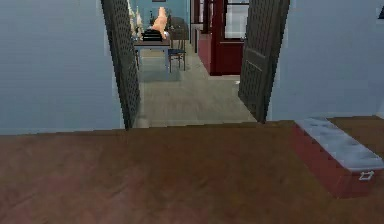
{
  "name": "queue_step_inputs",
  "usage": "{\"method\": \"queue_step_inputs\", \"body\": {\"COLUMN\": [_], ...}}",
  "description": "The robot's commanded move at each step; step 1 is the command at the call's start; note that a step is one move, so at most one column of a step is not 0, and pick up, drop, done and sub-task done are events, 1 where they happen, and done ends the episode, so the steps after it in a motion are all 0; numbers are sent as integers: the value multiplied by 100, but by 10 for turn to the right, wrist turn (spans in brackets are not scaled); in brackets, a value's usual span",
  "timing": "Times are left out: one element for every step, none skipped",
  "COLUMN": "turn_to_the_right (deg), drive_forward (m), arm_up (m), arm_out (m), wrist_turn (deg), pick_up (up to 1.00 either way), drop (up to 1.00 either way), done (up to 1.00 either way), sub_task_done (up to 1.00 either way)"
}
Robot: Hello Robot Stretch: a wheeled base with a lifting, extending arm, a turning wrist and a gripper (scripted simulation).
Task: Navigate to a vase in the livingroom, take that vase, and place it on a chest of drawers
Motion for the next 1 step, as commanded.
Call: {"method": "queue_step_inputs", "body": {"turn_to_the_right": [-30], "drive_forward": [0], "arm_up": [0], "arm_out": [0], "wrist_turn": [0], "pick_up": [0], "drop": [0], "done": [0], "sub_task_done": [0]}}
